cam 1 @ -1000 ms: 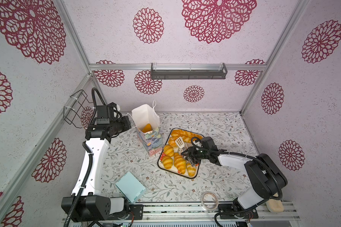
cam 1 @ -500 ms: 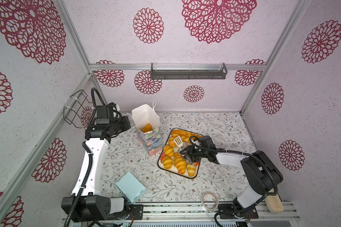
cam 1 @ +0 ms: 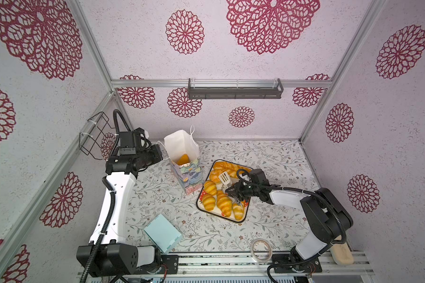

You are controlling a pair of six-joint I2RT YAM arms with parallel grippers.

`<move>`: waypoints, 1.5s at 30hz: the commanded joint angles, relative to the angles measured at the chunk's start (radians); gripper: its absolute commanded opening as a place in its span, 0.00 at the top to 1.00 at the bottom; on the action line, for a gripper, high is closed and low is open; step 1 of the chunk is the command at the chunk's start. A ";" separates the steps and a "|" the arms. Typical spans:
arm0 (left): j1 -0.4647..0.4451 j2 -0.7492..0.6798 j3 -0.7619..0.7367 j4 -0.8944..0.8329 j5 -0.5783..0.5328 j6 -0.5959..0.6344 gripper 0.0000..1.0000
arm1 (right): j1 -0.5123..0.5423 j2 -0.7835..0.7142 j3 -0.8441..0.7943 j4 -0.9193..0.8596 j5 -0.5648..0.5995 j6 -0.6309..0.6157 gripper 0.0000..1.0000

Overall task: Place the fake bread into the paper bag
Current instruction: 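Lower the tongs onto the tray and pinch the round cream puff, then lift the cream puff with the tongs and carry it toward the bag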

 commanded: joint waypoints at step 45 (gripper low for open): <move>0.007 0.003 0.016 -0.004 0.023 -0.001 1.00 | -0.056 -0.435 0.101 -0.001 -0.082 -0.130 0.70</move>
